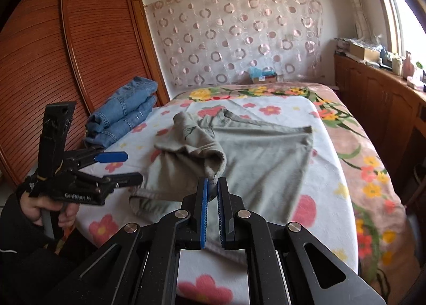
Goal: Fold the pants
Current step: 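Lift and fold the shorts over with the right tool, then open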
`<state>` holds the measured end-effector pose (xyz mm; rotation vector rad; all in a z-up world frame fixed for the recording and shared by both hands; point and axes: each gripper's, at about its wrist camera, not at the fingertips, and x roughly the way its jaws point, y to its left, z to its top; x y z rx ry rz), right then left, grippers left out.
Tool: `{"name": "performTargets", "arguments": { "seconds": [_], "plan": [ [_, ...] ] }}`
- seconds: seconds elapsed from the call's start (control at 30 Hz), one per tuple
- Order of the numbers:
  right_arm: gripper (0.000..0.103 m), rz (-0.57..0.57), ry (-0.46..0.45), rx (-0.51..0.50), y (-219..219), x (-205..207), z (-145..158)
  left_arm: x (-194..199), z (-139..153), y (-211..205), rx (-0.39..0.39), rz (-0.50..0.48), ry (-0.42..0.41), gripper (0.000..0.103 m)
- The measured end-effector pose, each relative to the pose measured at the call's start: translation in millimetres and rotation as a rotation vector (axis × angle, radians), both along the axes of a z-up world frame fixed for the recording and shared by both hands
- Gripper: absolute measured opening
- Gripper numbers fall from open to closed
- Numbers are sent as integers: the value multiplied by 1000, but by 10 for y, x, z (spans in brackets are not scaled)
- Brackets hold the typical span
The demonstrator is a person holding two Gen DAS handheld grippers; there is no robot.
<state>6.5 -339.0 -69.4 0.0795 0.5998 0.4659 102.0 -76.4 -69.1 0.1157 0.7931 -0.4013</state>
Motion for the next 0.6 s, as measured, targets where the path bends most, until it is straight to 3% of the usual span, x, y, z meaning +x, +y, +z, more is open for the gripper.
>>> {"name": "performTargets", "arguments": {
  "seconds": [0.27,0.6],
  "plan": [
    [7,-48,16,-13,-176,-299,38,21,-15,-103,5,-16,7,84],
    [7,-51,109,-37,-195,-405,-29,32,-91,-166,20,-28,20,84]
  ]
}}
